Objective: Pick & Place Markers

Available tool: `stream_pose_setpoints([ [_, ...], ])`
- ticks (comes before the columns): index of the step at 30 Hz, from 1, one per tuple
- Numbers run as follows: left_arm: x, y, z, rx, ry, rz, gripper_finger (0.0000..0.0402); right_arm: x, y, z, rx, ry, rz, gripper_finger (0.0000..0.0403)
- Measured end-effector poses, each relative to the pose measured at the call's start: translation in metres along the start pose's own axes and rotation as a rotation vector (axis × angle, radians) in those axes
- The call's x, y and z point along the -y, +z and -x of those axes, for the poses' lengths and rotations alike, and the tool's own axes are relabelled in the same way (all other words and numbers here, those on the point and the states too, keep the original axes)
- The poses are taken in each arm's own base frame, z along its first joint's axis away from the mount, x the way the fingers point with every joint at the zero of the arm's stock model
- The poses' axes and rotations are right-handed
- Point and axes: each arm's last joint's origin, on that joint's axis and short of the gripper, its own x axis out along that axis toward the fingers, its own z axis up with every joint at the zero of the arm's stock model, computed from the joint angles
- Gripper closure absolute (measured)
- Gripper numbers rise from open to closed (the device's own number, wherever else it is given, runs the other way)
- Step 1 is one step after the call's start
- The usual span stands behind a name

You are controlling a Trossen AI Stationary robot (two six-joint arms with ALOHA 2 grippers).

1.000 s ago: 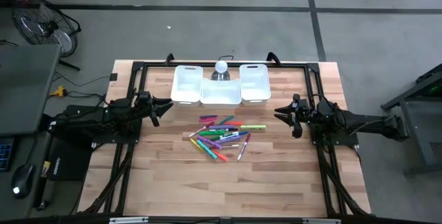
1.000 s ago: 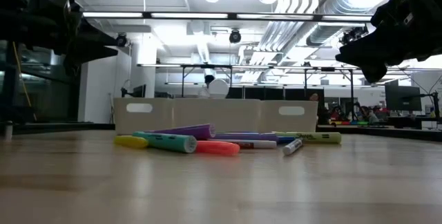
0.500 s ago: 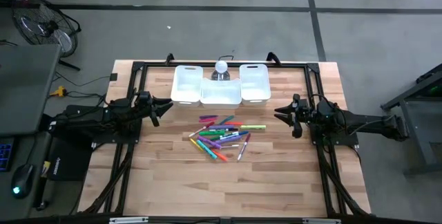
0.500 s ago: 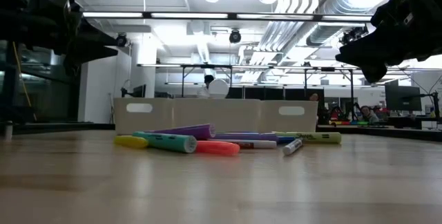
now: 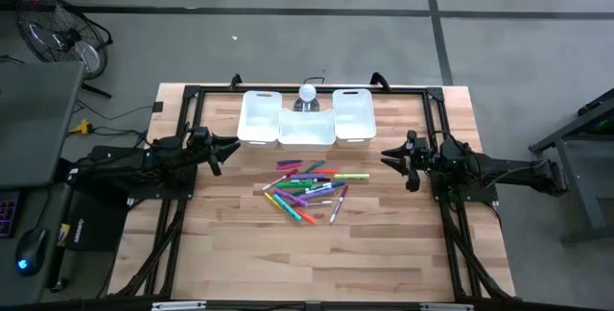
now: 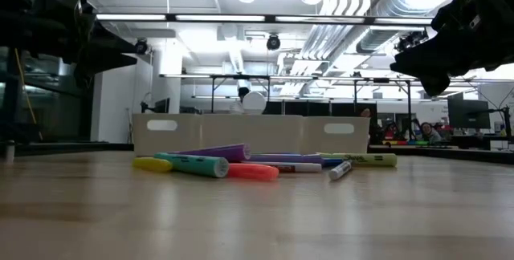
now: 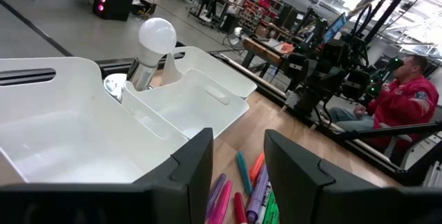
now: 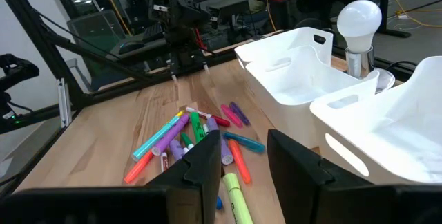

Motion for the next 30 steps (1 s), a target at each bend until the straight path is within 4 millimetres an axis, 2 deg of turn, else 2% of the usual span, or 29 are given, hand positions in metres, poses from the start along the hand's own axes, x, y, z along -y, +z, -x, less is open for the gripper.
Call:
stream_pose_setpoints([
  [25,0.0,0.0,0.0,0.0,0.0,0.0,0.0273,0.0,0.0,0.0,0.002,0.0,-0.007,0.0295],
  [30,0.0,0.0,0.0,0.0,0.0,0.0,0.0273,-0.004,0.012,0.002,-0.046,-0.008,-0.031,0.0295],
])
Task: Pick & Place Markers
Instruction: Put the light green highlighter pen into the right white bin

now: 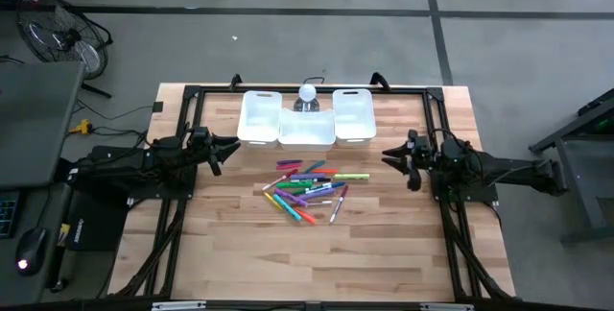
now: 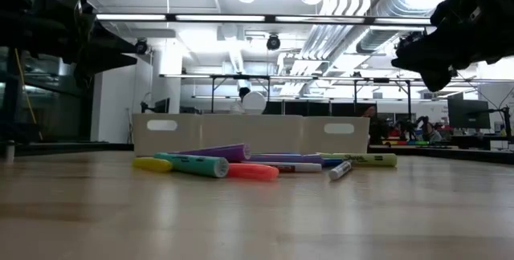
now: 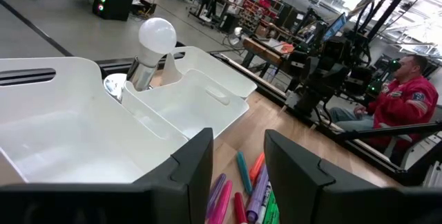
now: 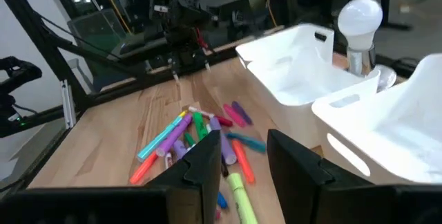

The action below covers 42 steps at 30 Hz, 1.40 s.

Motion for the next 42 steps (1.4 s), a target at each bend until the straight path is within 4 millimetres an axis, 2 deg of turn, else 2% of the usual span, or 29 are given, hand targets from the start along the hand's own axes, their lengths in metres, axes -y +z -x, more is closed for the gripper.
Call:
stream_pose_setpoints([
  [5,0.0,0.0,0.0,0.0,0.0,0.0,0.0273,-0.005,0.018,-0.001,-0.162,-0.068,0.014,0.0295],
  [9,0.0,0.0,0.0,0.0,0.0,0.0,0.0273,-0.009,0.03,-0.012,-0.287,-0.105,0.027,0.0295],
  [18,0.0,0.0,0.0,0.0,0.0,0.0,0.0273,-0.018,0.055,-0.06,-0.471,-0.153,0.027,0.0295],
  [23,0.0,0.0,0.0,0.0,0.0,0.0,0.0273,-0.02,0.057,-0.085,-0.572,-0.159,0.022,0.0295],
  [28,0.0,0.0,0.0,0.0,0.0,0.0,0.0273,-0.027,0.051,-0.103,-0.666,-0.152,0.044,0.0295],
  [31,0.0,0.0,0.0,0.0,0.0,0.0,0.0273,-0.035,0.043,-0.111,-0.722,-0.116,0.115,0.0295],
  [37,0.0,0.0,0.0,0.0,0.0,0.0,0.0273,-0.051,0.021,-0.118,-0.829,-0.038,0.292,0.0295],
  [42,0.0,0.0,0.0,0.0,0.0,0.0,0.0273,-0.053,0.007,-0.123,-0.891,-0.048,0.33,0.0295],
])
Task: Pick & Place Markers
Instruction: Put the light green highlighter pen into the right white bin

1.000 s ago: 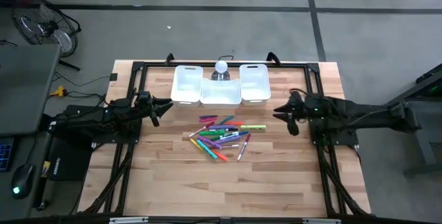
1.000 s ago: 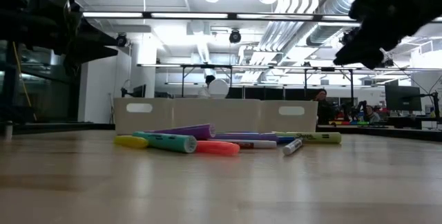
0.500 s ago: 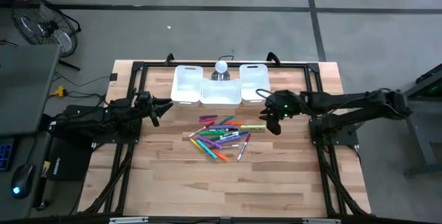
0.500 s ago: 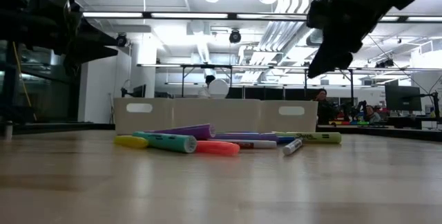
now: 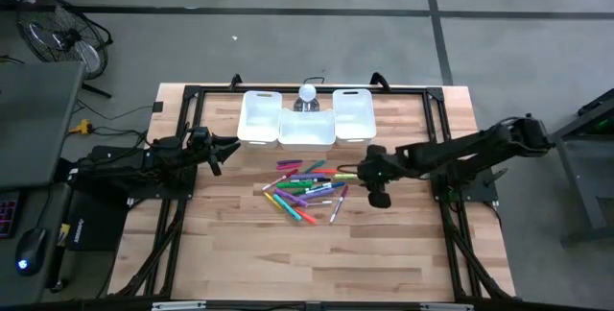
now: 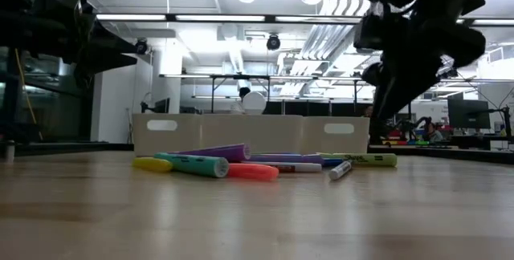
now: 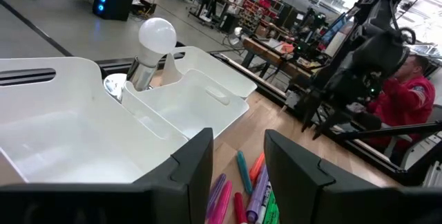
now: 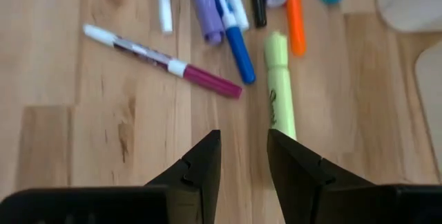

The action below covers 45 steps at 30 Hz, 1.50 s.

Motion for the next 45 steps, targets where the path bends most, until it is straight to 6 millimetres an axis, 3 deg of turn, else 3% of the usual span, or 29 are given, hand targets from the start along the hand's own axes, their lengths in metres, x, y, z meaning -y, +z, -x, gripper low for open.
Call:
stream_pose_setpoints([
  [6,0.0,0.0,0.0,0.0,0.0,0.0,0.0273,0.001,-0.004,-0.015,-0.067,-0.023,0.001,0.0289],
  [10,0.0,0.0,0.0,0.0,0.0,0.0,0.0273,0.001,-0.002,-0.021,-0.104,-0.028,0.0,0.0261],
  [21,0.0,0.0,0.0,0.0,0.0,0.0,0.0273,0.015,0.02,-0.014,-0.165,-0.074,-0.043,0.0178],
  [31,0.0,0.0,0.0,0.0,0.0,0.0,0.0273,0.023,0.026,-0.034,-0.279,-0.025,-0.018,0.0181],
  [45,0.0,0.0,0.0,0.0,0.0,0.0,0.0273,0.026,0.024,-0.056,-0.314,-0.094,-0.009,0.0183],
])
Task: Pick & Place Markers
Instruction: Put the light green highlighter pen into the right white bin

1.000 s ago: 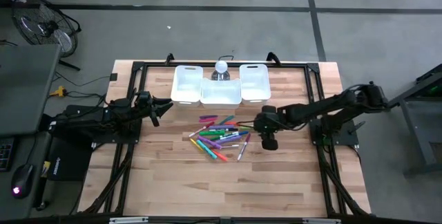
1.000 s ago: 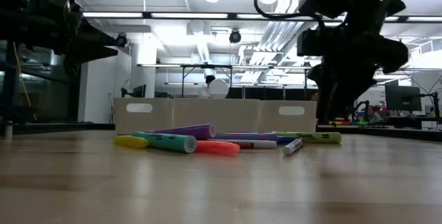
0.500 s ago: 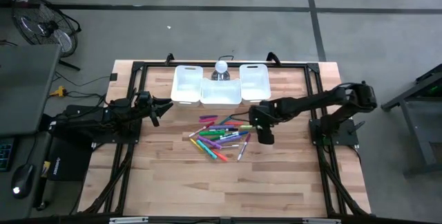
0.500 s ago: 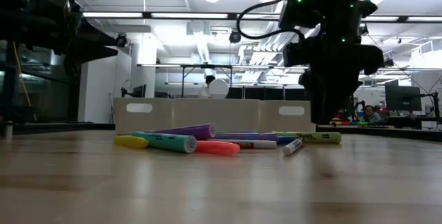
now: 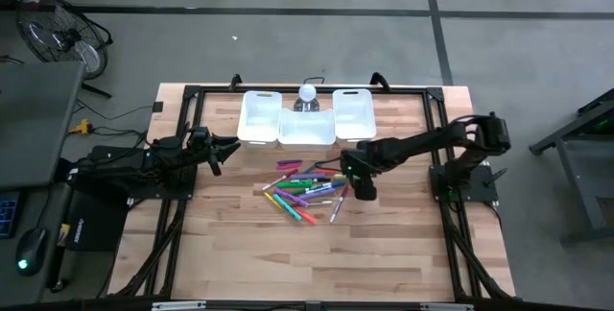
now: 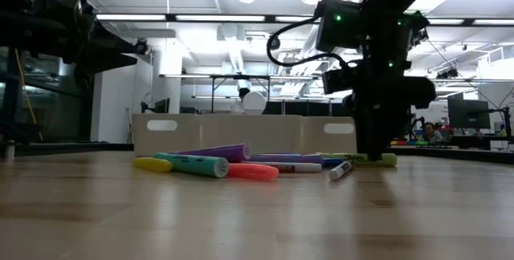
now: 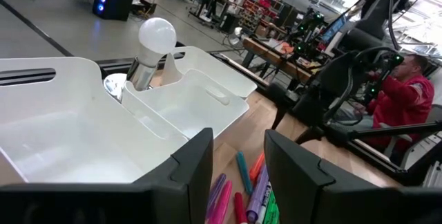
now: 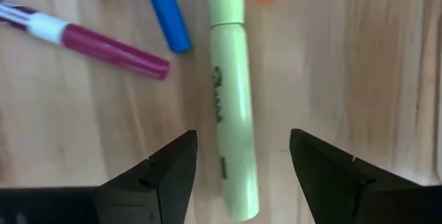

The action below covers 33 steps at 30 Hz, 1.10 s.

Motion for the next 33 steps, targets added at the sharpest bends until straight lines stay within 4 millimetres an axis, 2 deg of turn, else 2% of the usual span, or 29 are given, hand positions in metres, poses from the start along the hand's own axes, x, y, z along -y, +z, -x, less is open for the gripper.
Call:
stream_pose_setpoints([
  [10,0.0,0.0,0.0,0.0,0.0,0.0,0.0273,-0.002,0.001,-0.012,-0.02,0.019,-0.001,0.0208],
  [28,0.0,0.0,0.0,0.0,0.0,0.0,0.0273,-0.004,0.0,-0.015,-0.015,0.077,0.01,0.0341],
  [33,0.0,0.0,0.0,0.0,0.0,0.0,0.0273,-0.004,0.0,-0.015,-0.018,0.077,0.016,0.0346],
])
